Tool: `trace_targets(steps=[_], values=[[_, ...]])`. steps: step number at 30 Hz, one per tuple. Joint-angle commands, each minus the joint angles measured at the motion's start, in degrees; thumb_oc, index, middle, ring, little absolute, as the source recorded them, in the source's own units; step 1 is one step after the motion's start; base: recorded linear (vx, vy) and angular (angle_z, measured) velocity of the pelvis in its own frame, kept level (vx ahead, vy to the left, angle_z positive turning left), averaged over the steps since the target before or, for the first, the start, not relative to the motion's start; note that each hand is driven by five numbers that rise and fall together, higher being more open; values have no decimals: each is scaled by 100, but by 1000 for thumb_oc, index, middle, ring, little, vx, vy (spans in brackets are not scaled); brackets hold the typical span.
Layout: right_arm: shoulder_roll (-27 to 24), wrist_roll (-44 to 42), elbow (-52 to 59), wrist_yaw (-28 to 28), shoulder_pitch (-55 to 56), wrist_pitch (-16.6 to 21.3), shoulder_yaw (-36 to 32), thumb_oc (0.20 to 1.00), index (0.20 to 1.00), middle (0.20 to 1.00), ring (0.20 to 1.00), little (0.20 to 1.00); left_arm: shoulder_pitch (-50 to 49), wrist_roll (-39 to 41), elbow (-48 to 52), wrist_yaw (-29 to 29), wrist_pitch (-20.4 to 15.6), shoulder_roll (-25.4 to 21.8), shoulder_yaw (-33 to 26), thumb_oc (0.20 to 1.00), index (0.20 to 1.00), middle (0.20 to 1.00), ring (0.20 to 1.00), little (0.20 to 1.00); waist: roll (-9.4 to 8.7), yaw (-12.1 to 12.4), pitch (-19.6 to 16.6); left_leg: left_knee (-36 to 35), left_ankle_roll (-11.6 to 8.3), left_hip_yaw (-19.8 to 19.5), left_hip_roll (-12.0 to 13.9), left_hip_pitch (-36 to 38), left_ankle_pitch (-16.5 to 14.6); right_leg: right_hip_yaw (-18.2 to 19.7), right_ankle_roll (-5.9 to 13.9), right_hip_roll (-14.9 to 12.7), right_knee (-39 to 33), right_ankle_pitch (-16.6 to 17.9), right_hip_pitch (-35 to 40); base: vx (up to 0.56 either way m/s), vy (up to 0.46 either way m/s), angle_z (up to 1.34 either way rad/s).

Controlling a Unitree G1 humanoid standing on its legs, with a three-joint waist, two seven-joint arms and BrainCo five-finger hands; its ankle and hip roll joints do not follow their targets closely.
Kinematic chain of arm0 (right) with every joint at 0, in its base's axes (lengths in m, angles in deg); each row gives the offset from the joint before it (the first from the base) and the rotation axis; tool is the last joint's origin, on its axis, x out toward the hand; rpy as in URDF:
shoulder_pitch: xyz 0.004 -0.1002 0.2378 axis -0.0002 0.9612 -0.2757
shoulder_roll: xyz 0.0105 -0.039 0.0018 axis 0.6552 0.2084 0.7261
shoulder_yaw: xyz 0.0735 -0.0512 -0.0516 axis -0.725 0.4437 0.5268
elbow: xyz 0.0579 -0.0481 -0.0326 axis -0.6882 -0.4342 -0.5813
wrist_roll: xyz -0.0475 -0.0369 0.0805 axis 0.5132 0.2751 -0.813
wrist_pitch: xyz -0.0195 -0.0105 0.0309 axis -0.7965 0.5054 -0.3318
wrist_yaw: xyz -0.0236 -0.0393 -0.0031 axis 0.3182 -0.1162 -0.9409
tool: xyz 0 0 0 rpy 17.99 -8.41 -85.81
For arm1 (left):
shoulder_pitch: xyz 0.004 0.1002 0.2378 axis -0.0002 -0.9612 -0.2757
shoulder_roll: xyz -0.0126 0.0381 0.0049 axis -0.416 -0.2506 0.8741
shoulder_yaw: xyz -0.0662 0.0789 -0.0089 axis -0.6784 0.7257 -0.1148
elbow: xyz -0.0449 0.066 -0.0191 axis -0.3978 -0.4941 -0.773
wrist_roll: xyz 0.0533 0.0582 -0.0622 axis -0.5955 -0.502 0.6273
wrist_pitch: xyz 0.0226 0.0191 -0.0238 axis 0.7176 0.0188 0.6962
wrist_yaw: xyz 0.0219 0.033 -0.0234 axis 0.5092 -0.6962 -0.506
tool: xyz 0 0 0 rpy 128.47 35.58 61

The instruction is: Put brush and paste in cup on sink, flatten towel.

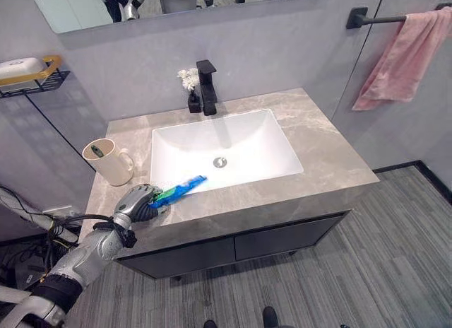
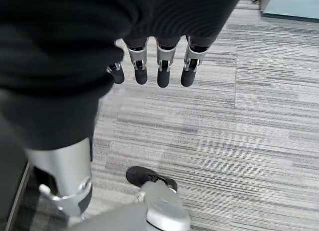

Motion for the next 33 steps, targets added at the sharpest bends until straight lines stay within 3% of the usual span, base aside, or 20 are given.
trace_targets(steps=[1, 9, 17, 18, 20, 21, 22, 25, 31, 33], values=[[-45, -399, -266, 242, -271, 74, -163, 1000, 1000, 1000, 1000, 1000, -754, -735, -248, -356, -110, 26, 850, 200, 200, 200, 200, 200, -154, -156, 69, 59, -204, -415, 180, 232, -198, 1, 303, -122, 43, 366, 115, 35, -45, -9], [-172, -1230, -498, 444, -364, 128, -889, 1000, 1000, 1000, 1000, 1000, -446, -1078, 63, 334, 51, -457, 339, 200, 200, 200, 200, 200, -267, -115, -82, 59, -260, -475, 259, 361, -194, -96, 254, -82, 43, 309, 301, 9, -24, -1], [-476, -2635, -110, 587, -532, 352, -1791, 1000, 1000, 1000, 1000, 1000, 48, -1297, 935, 976, 259, -1403, -609, 200, 200, 200, 200, 200, -365, -92, -182, 59, -313, -615, 275, 360, -164, -244, 232, -106, 43, 297, 400, -1, -11, 5], [-710, -2863, 423, 797, -524, 490, -2122, 1000, 1000, 1000, 1000, 1000, 179, -1400, 1272, 1183, 302, -1829, -1050, 200, 200, 200, 200, 200, -391, -106, -197, 59, -329, -661, 274, 355, -151, -309, 228, -119, 43, 296, 437, 3, -34, 20], [-919, -2877, 1019, 954, -497, 626, -2309, 1000, 1000, 1000, 1000, 1000, 250, -1495, 1366, 1363, 326, -2013, -1302, 200, 200, 200, 200, 200, -403, -133, -232, 59, -334, -688, 264, 350, -154, -332, 227, -128, 43, 291, 456, 2, -10, 19], [-1221, -2702, 2124, 1336, -377, 812, -2723, 1000, 1000, 1000, 1000, 1000, 382, -1674, 1600, 1637, 384, -2262, -1717, 200, 200, 200, 200, 200, -400, -166, -272, 59, -337, -727, 254, 352, -165, -392, 236, -151, 43, 282, 492, -1, 9, 15], [-1311, -2484, 3015, 1674, -376, 989, -2988, 1000, 1000, 1000, 1000, 1000, 449, -1796, 1782, 1811, 443, -2371, -2038, 200, 200, 200, 200, 200, -382, -186, -315, 59, -335, -752, 245, 338, -159, -405, 233, -170, 43, 282, 500, 13, 10, 12], [-1363, -2078, 4269, 2040, -479, 1165, -3140, 1000, 1000, 1000, 1000, 1000, 492, -1795, 1787, 1946, 605, -2367, -2461, 200, 200, 200, 200, 200, -350, -211, -356, 59, -334, -760, 238, 356, -173, -430, 223, -189, 43, 264, 518, 7, 9, 7], [-1369, -2049, 5631, 1516, -602, 1282, -2876, 1000, 1000, 1000, 1000, 1000, 898, -1683, 1869, 1910, 761, -2330, -2744, 200, 200, 200, 200, 200, -336, -213, -367, 59, -328, -772, 225, 356, -160, -443, 205, -203, 43, 265, 524, 0, 0, 0], [-1529, -2107, 6119, 967, -771, 1171, -2319, 1000, 1000, 1000, 1000, 1000, 1204, -1557, 1885, 1837, 807, -2322, -2723, 200, 200, 200, 200, 200, -353, -186, -381, 59, -337, -757, 224, 356, -133, -460, 203, -216, 43, 287, 521, 0, 0, 0]])
